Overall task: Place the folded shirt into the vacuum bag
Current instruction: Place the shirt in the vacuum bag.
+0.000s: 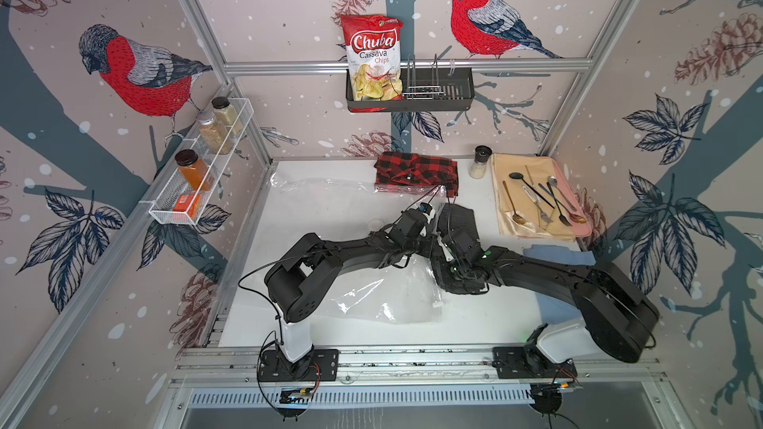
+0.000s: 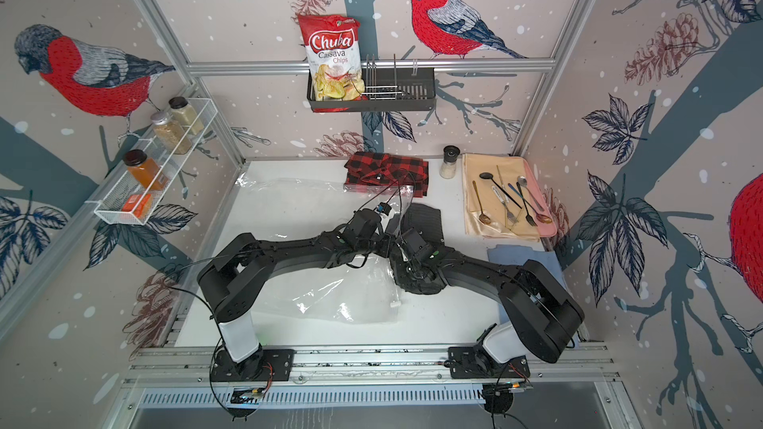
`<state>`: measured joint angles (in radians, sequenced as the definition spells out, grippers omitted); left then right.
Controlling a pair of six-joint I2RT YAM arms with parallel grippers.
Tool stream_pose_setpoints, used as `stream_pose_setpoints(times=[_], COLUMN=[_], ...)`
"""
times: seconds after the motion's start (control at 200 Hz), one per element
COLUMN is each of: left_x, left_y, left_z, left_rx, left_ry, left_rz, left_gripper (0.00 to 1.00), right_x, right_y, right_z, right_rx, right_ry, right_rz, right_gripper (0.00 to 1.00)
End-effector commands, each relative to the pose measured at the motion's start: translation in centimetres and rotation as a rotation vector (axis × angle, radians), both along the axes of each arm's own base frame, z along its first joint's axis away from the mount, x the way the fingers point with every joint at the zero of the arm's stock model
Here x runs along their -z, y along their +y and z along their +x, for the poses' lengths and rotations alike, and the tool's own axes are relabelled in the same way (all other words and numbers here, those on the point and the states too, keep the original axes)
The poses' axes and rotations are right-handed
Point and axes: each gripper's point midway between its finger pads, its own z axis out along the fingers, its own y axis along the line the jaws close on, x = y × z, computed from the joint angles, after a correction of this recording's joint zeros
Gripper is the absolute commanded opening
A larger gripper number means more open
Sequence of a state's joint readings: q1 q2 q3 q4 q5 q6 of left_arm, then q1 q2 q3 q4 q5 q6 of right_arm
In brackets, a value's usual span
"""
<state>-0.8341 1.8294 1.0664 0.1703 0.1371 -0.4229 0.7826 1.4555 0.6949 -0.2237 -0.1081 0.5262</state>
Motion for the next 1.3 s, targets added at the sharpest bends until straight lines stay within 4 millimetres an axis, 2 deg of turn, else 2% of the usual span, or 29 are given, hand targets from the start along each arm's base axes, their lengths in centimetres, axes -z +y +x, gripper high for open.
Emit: stream_pose_setpoints(times=[0.0, 0.05, 0.12, 0.185, 0.305, 0.335, 0.43, 0.505, 0.515, 0.625, 0.745, 0.79, 0.856, 0.981, 1.151, 1.296], left_x=[-0.8, -0.6, -0.3, 0.1, 0.1, 0.0, -0.3, -0.4, -0.5, -0.5, -0.9, -1.1, -1.1, -0.6, -0.2, -0.3], left_y=[-0.5, -0.4, -0.2, 0.0, 0.0, 0.0, 0.0, -0.1, -0.1, 0.0, 0.0, 0.0, 0.1, 0.7, 1.0, 1.3], left_z=[-0.2, -0.2, 0.0, 0.1, 0.2, 0.2, 0.3, 0.4, 0.4, 0.4, 0.3, 0.2, 0.2, 0.5, 0.7, 0.8], left_rx=[0.010, 0.002, -0.012, -0.027, -0.039, -0.042, -0.047, -0.052, -0.052, -0.062, -0.068, -0.069, -0.077, -0.105, -0.125, -0.144], left_ry=[-0.002, -0.002, -0.001, 0.001, 0.004, 0.003, 0.003, 0.005, 0.005, 0.012, 0.020, 0.023, 0.023, 0.018, 0.021, 0.019], left_rz=[-0.035, -0.027, -0.017, -0.009, -0.018, -0.021, -0.027, -0.030, -0.031, -0.030, -0.049, -0.056, -0.053, -0.029, -0.014, 0.011], left_gripper=[0.00, 0.00, 0.00, 0.00, 0.00, 0.00, 0.00, 0.00, 0.00, 0.00, 0.00, 0.00, 0.00, 0.00, 0.00, 0.00], right_x=[-1.2, -1.8, -2.7, -3.3, -3.6, -4.4, -4.6, -4.4, -3.7, -1.2, 1.5, 1.7, 0.9, -2.0, -5.3, -5.7], right_y=[0.8, 0.6, 0.0, -0.6, -1.4, -1.3, -0.2, 0.8, 0.9, 1.4, 0.6, 0.6, 0.7, 0.2, -3.1, -7.3], right_z=[0.1, 0.2, 0.4, 0.6, 0.7, 0.6, -0.2, -1.1, -1.3, -2.1, -1.7, -1.5, -1.2, -0.4, 1.2, 1.8], right_rx=[0.001, 0.010, 0.029, 0.049, 0.073, 0.069, 0.025, -0.010, -0.007, -0.013, 0.041, 0.050, 0.054, 0.074, 0.179, 0.325], right_ry=[-0.006, -0.013, -0.028, -0.035, -0.023, -0.033, 0.002, 0.034, 0.056, 0.117, 0.145, 0.136, 0.108, 0.028, -0.069, -0.108], right_rz=[0.078, 0.096, 0.129, 0.156, 0.228, 0.268, 0.351, 0.420, 0.411, 0.407, 0.329, 0.307, 0.301, 0.315, 0.330, 0.302], right_gripper=[0.36, 0.44, 0.52, 0.54, 0.53, 0.52, 0.48, 0.40, 0.39, 0.31, 0.27, 0.30, 0.33, 0.46, 0.66, 0.78])
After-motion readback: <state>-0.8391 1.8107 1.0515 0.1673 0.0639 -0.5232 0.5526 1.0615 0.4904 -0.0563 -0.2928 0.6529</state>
